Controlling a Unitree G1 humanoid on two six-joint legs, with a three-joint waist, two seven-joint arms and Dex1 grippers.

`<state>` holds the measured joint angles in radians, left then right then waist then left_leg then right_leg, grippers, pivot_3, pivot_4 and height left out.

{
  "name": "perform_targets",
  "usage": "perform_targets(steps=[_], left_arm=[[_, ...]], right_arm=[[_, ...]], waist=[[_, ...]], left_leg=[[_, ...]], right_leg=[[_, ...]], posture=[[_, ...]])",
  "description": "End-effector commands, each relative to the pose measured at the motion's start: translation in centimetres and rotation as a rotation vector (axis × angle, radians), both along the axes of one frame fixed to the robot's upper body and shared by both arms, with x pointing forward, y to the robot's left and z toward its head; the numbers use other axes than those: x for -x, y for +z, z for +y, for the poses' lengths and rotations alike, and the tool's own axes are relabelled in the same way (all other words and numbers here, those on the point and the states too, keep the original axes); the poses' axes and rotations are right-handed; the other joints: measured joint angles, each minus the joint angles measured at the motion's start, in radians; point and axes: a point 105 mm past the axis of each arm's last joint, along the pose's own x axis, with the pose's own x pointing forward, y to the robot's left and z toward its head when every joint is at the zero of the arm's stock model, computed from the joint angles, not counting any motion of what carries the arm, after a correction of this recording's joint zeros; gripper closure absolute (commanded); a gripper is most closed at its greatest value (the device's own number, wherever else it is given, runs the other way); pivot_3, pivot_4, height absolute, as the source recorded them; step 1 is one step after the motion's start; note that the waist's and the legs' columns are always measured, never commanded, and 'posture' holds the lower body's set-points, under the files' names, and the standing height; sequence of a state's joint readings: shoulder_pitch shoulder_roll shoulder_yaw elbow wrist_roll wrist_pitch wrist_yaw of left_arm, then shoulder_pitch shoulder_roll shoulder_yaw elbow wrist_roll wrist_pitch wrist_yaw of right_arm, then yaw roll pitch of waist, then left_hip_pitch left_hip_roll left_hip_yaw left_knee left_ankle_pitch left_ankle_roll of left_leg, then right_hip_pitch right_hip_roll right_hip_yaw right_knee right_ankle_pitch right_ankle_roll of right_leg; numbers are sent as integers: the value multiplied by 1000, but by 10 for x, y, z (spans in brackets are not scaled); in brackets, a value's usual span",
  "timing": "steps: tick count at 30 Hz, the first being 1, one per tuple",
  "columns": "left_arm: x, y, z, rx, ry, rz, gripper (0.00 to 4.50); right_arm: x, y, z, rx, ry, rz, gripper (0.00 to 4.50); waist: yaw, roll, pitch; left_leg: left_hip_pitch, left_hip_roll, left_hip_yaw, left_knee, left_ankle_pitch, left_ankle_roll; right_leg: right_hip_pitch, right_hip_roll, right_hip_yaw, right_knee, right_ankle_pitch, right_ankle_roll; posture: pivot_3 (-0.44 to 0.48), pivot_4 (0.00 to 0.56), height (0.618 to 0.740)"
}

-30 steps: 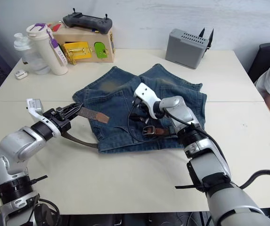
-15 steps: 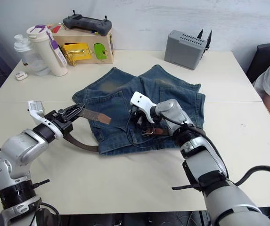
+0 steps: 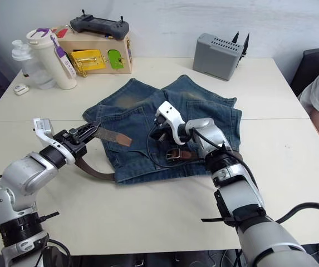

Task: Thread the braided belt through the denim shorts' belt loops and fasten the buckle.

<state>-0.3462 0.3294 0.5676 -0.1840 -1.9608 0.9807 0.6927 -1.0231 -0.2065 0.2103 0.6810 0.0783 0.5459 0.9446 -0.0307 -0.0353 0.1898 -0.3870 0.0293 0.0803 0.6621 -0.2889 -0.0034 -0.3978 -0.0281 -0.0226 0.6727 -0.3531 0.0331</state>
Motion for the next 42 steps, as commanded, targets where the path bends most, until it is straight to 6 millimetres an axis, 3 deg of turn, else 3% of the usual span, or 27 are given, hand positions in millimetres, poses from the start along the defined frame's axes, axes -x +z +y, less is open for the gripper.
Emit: perform_targets(steps=[1,3,14,17,20,23,25,27,34,38,40,42], left_arm=[[4,10,-3,-18,-21,-51,4500],[3,10,-4,-17,-26,-50,4500],[4,10,-7,-22,-39,-55,4500],[4,10,-7,-25,-41,-54,4500],[4,10,-7,-34,-45,-55,4500],[4,10,-7,-38,-48,-56,4500],[4,10,-7,-40,-48,-56,4500],[5,10,-7,-41,-47,-58,4500],[4,12,-5,-42,-48,-68,4500],[3,17,-3,-58,-54,-81,4500],[2,22,1,-70,-56,-99,4500],[-2,26,10,-67,-29,-102,4500]], right_arm=[[-8,35,-10,73,5,-160,2728],[-16,27,-18,161,-40,-195,2189],[-13,-35,-30,296,-55,-35,2189],[-8,-49,-32,297,-47,20,2962],[-4,-60,-32,288,-37,69,4405],[-3,-63,-32,285,-39,76,4405],[-5,-62,-32,278,-46,65,4405],[-7,-48,-25,211,-39,46,4405],[-34,51,-3,-225,-163,-48,4405],[-47,64,-2,-315,-276,-58,4405],[-57,65,-10,-360,-387,-57,4405],[-65,65,-19,-359,-480,-87,4405]], waist=[[0,0,0],[1,0,0],[0,0,0],[0,0,0],[0,-1,-1],[0,-1,-1],[-1,-1,-1],[-2,-1,-1],[-3,-1,-1],[-11,1,1],[-10,1,1],[-9,1,1]], left_leg=[[0,0,0,0,0,0],[0,0,0,0,0,0],[1,0,0,-1,0,0],[4,0,0,-1,0,0],[8,0,0,-3,0,0],[22,0,0,-12,-1,-1],[23,-1,0,-14,-1,-1],[23,0,0,-14,-1,-2],[23,0,0,-14,-1,-2],[12,0,0,-14,0,-3],[0,1,0,-14,4,-5],[-3,1,0,-15,4,-4]], right_leg=[[0,0,0,0,0,0],[0,0,0,-1,0,0],[2,0,0,-2,0,0],[5,0,0,-3,0,0],[9,0,0,-4,0,0],[22,0,-1,-12,0,0],[22,0,-1,-13,0,0],[22,0,-1,-13,0,0],[21,0,-1,-13,0,0],[10,0,0,-11,0,-1],[-3,1,-1,-10,1,-1],[-5,1,-1,-11,1,-1]], posture=[[0,150,736],[0,150,736],[0,150,736],[0,150,736],[0,150,736],[0,150,736],[0,150,736],[0,150,736],[0,150,736],[0,150,736],[0,150,736],[0,150,736]])
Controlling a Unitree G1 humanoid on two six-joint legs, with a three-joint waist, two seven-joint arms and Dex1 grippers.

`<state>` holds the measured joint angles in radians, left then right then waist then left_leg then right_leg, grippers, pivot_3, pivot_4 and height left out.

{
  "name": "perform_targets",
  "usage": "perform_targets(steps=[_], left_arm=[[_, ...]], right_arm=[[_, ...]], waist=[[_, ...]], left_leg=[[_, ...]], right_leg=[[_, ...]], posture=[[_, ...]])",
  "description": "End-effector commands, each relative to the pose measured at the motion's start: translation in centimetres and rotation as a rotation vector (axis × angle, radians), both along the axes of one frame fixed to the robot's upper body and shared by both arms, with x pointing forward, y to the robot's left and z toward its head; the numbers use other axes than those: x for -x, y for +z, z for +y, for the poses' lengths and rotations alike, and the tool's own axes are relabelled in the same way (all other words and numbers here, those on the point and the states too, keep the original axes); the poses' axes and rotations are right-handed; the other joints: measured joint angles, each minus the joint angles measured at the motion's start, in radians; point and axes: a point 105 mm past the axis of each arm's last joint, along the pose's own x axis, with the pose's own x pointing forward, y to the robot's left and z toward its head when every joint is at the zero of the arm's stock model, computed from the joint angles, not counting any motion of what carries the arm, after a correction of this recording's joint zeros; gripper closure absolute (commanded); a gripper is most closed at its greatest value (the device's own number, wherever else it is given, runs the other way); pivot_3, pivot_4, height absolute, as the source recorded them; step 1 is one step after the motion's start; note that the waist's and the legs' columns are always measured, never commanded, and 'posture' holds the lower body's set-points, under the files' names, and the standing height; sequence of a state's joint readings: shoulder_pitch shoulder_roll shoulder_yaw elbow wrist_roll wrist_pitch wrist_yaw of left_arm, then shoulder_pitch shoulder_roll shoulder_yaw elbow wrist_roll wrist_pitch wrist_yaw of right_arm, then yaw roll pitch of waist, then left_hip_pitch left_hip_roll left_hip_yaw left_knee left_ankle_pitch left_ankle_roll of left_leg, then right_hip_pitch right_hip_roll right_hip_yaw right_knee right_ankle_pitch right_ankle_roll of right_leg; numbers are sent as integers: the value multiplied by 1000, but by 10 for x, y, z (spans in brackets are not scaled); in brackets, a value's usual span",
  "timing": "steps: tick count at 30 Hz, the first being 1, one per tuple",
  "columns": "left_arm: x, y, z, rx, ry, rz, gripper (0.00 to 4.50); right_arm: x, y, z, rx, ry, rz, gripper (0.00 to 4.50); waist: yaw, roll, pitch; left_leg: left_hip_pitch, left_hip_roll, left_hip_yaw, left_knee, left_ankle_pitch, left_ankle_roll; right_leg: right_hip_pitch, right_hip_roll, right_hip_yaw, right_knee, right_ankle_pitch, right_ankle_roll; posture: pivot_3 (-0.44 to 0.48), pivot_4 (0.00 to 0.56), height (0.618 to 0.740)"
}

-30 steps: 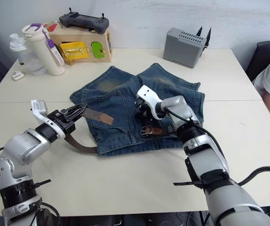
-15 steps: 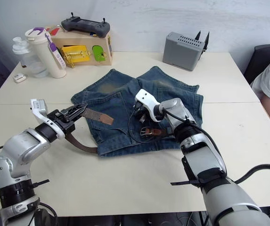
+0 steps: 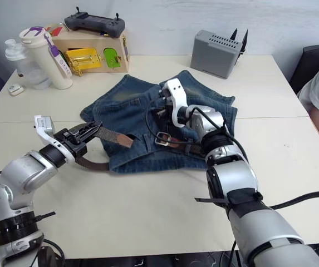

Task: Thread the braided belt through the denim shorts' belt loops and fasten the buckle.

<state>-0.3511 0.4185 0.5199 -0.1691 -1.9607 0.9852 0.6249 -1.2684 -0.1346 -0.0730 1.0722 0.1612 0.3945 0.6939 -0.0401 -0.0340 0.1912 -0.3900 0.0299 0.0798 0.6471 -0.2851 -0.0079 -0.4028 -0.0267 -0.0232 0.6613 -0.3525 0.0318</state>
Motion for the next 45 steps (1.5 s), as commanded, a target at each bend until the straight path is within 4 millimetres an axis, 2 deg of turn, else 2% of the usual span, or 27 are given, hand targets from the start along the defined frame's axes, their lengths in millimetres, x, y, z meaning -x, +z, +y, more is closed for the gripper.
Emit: perform_targets(steps=[1,4,6,9,10,11,13,17,18,21,23,25,28,31,34,41,45], left_arm=[[-4,20,14,2,20,-65,4500],[-6,30,19,11,31,-98,4500],[-7,34,17,18,32,-113,4500],[-9,34,12,-28,30,-135,4500],[-9,33,10,-38,26,-138,4500],[-10,32,9,-42,24,-139,4500],[-10,33,5,-37,15,-147,4500],[-12,35,3,-22,8,-158,4500],[-11,36,4,-18,0,-159,4500],[-10,36,5,-16,-12,-157,4500],[-11,35,6,-18,-16,-154,4500],[-13,35,5,-23,-23,-154,4500],[-15,35,3,-27,-33,-154,4500],[-16,35,2,-31,-42,-152,4500],[-16,36,1,-32,-50,-154,4500],[-16,36,-1,-34,-62,-156,4500],[-16,36,-1,-33,-63,-157,4500]], right_arm=[[-20,14,-18,-80,-215,-49,4405],[-25,14,-25,-56,-291,-80,4405],[-25,6,-24,-2,-288,-78,4405],[-16,-13,-13,80,-181,-35,4405],[-13,-16,-9,86,-140,-20,3741],[-11,-17,-7,85,-117,-13,3577],[-8,-14,-6,81,-74,-10,2661],[-1,12,-14,64,52,-86,959],[8,21,-16,97,150,-160,589],[34,26,-19,203,334,-292,589],[55,10,-24,374,444,-430,589],[73,-15,-27,555,521,-553,589],[85,-36,-27,643,545,-651,589],[87,-49,-31,712,524,-722,589],[77,-49,-36,750,424,-788,589],[74,-21,-30,589,320,-824,589],[72,-19,-30,607,319,-827,589]], waist=[[2,0,0],[5,0,0],[11,0,0],[9,0,0],[9,0,0],[9,0,0],[8,0,0],[6,0,0],[7,0,0],[10,0,0],[12,0,0],[12,0,0],[8,0,0],[1,1,1],[5,1,1],[11,1,1],[11,1,1]], left_leg=[[0,0,0,0,0,0],[-2,-1,0,0,-1,2],[-3,-1,0,0,-1,2],[-3,-1,0,0,-1,2],[-2,-1,0,0,-1,2],[-2,-1,0,0,-1,2],[-3,-1,0,0,-1,2],[-3,0,0,-1,-1,2],[-3,0,0,-1,-1,2],[-5,0,0,-1,-2,3],[-6,0,0,-1,-2,3],[-7,0,0,-2,-2,3],[-7,0,0,0,-2,3],[-5,-1,1,2,0,1],[1,0,0,1,3,-1],[3,0,0,1,4,-2],[2,0,0,1,3,-1]], right_leg=[[0,0,0,0,0,0],[0,-1,0,-2,0,0],[-1,-1,0,-2,0,0],[-1,-1,0,-2,0,0],[-1,-1,0,-1,0,0],[-1,-1,0,-1,0,0],[-1,-1,0,-1,0,0],[-1,-1,0,1,0,0],[-1,-1,0,1,0,0],[-2,-1,0,0,0,0],[-4,-1,0,0,0,1],[-5,0,0,0,0,1],[-5,0,0,-1,0,1],[-5,0,1,1,0,1],[-1,0,1,4,1,0],[2,0,1,4,2,-1],[2,0,1,1,2,-1]], posture=[[0,150,736],[0,150,736],[0,150,736],[0,150,736],[0,150,736],[0,150,736],[0,150,736],[0,150,736],[0,150,736],[0,150,736],[0,150,736],[0,150,736],[0,150,736],[0,150,736],[0,150,736],[0,150,736],[0,150,736]])
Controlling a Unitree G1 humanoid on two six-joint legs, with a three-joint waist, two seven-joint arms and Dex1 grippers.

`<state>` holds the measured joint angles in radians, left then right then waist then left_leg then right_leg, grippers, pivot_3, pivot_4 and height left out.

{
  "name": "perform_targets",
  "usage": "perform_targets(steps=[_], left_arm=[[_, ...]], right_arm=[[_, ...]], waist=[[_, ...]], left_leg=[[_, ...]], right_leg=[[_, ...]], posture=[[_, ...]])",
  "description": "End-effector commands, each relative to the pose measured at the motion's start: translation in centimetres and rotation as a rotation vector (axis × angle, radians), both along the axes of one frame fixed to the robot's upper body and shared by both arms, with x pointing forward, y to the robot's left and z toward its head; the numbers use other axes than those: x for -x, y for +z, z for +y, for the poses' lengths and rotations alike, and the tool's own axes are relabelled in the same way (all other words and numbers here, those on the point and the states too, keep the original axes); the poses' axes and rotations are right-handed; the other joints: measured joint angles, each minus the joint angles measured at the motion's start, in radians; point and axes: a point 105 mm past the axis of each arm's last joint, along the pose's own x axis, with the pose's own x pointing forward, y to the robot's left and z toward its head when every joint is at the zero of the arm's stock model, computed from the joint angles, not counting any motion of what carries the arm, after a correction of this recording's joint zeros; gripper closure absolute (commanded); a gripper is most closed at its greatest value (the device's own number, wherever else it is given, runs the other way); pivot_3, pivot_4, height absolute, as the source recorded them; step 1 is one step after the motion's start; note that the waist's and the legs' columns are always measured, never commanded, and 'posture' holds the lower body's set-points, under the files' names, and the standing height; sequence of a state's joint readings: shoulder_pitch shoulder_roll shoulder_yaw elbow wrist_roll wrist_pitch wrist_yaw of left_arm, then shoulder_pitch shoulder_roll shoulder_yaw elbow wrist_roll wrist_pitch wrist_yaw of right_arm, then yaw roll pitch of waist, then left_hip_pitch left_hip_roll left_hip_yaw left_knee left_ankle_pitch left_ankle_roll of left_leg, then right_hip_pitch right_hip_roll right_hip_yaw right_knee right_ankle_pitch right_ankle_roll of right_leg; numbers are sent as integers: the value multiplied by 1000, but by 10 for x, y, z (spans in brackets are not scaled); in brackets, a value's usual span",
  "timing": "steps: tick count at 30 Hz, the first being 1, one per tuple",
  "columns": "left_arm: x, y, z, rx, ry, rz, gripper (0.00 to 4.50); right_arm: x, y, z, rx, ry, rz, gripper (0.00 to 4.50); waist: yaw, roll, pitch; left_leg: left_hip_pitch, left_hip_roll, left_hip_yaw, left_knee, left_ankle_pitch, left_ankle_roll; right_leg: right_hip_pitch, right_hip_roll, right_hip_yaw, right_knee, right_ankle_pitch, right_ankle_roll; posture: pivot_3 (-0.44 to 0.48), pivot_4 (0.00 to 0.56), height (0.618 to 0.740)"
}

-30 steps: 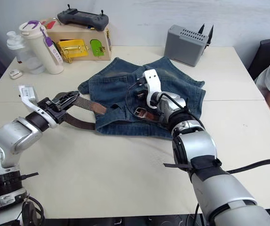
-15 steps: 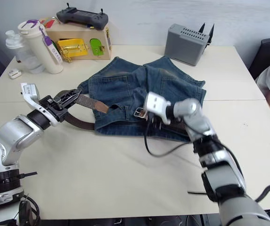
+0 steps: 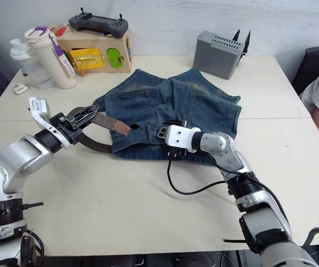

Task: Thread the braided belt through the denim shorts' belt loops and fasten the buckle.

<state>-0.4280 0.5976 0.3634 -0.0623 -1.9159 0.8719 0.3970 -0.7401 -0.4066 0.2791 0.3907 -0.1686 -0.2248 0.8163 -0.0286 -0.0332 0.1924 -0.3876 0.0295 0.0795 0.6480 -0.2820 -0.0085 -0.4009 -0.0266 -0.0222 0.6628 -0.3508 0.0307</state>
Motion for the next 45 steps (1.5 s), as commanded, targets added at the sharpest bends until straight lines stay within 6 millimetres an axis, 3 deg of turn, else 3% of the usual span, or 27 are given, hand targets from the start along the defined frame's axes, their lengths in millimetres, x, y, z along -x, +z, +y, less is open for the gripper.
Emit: perform_targets(steps=[1,6,17,26,32,38,44,45], left_arm=[[2,13,-1,8,-17,-47,4500],[2,14,0,12,-12,-48,4500],[2,15,-1,19,-13,-47,4500],[2,12,0,22,-12,-42,4500],[1,10,-5,31,-22,-44,4500],[3,9,-2,30,-9,-44,4500],[3,7,-2,29,-9,-41,4500],[2,7,-2,29,-10,-41,4500]], right_arm=[[-1,14,0,26,6,-82,589],[-9,-8,-4,154,-32,-136,589],[-22,-13,-3,265,-53,-302,589],[0,-19,-9,349,104,-132,589],[-24,-29,-20,486,-16,-118,589],[-27,-21,-16,456,-46,-159,589],[-14,-6,-14,369,-30,-129,3041],[-10,-2,-13,350,-26,-115,3677]], waist=[[0,0,0],[-2,0,0],[0,0,0],[2,0,0],[-1,0,0],[0,-1,0],[1,-1,0],[1,0,0]], left_leg=[[0,0,0,0,0,0],[0,0,0,0,0,0],[2,0,0,3,0,1],[2,0,-1,2,0,1],[2,0,-2,3,0,1],[8,-1,-2,3,0,1],[8,0,-2,1,0,1],[8,0,-2,1,0,1]], right_leg=[[0,0,0,0,0,0],[0,0,0,0,0,0],[3,0,0,2,0,0],[4,0,-1,0,0,1],[5,0,-2,0,0,1],[11,-1,-2,0,0,1],[10,-1,-2,0,0,1],[10,-1,-2,0,0,1]], posture=[[0,150,736],[0,150,736],[0,150,736],[0,150,736],[0,150,736],[0,150,736],[0,150,736],[0,150,736]])
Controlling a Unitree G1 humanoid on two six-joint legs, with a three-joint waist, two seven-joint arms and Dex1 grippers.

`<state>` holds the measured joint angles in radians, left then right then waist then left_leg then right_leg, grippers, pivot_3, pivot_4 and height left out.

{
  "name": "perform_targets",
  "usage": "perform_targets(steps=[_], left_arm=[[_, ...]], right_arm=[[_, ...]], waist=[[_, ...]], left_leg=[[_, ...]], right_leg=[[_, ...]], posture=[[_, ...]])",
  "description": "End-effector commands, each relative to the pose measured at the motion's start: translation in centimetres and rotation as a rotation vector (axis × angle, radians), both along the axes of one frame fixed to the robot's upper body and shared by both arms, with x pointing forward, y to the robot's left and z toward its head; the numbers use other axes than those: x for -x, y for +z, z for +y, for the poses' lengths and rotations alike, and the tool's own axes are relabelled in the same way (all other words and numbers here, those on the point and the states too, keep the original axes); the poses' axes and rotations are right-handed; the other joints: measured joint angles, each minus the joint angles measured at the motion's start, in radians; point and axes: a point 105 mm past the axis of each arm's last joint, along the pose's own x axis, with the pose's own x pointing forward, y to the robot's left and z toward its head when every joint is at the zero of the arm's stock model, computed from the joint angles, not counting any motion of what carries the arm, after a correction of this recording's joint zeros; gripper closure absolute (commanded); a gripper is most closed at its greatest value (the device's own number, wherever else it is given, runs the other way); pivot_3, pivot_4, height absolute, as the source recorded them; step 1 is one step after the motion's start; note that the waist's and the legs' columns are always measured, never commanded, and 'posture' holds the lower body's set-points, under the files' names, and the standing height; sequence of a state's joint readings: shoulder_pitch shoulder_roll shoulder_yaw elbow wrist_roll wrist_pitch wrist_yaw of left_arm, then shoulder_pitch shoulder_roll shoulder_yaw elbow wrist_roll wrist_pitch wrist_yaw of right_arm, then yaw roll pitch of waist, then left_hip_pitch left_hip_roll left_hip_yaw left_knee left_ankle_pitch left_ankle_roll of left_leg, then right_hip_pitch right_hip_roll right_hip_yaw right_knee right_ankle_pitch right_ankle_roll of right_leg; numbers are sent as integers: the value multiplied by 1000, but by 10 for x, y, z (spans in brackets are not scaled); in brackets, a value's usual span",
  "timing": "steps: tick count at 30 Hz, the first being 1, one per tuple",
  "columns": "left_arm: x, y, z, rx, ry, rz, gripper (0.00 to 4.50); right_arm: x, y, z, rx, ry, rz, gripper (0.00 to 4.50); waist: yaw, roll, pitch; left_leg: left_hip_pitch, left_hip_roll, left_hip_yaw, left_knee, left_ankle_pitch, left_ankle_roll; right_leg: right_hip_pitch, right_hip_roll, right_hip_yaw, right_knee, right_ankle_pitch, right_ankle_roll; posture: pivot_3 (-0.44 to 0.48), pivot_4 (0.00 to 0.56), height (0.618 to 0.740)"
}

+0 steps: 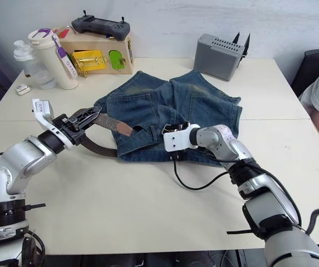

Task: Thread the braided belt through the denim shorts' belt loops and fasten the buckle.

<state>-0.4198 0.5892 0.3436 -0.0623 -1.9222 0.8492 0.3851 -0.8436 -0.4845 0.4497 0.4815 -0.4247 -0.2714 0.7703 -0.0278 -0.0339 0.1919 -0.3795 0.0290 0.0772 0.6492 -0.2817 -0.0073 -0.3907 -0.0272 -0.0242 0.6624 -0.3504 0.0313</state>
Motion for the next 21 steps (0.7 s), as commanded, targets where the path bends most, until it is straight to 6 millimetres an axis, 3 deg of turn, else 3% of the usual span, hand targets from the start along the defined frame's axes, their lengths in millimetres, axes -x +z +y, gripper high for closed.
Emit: perform_targets(steps=[1,2,8,13,16,21], left_arm=[[2,9,1,6,-3,-45,4500],[2,9,1,6,-4,-45,4500],[0,8,-4,0,-25,-45,4500],[-3,8,-8,-3,-44,-44,4500],[-4,6,-12,-16,-62,-43,4500],[-6,2,-22,-41,-89,-39,4500]], right_arm=[[7,21,-5,-65,-13,18,4098],[9,23,-5,-75,-13,30,4466],[24,49,-3,-151,10,77,4466],[49,61,-7,-243,75,280,4466],[55,51,-16,-223,60,377,4466],[49,27,-11,-205,15,373,4466]], waist=[[0,0,0],[0,0,0],[-1,1,0],[1,1,1],[1,1,1],[-1,1,1]], left_leg=[[0,0,0,0,0,0],[0,0,0,0,0,0],[0,0,0,-1,0,0],[-2,0,0,-1,0,0],[-2,0,0,-1,0,0],[-2,0,0,-1,0,0]], right_leg=[[0,0,0,0,0,0],[0,0,0,0,0,0],[-1,0,0,0,0,0],[-2,0,0,-1,0,0],[-2,0,0,-1,0,0],[-2,0,0,-1,0,0]], posture=[[0,150,736],[0,150,736],[0,150,736],[0,150,736],[0,150,736],[0,150,736]])
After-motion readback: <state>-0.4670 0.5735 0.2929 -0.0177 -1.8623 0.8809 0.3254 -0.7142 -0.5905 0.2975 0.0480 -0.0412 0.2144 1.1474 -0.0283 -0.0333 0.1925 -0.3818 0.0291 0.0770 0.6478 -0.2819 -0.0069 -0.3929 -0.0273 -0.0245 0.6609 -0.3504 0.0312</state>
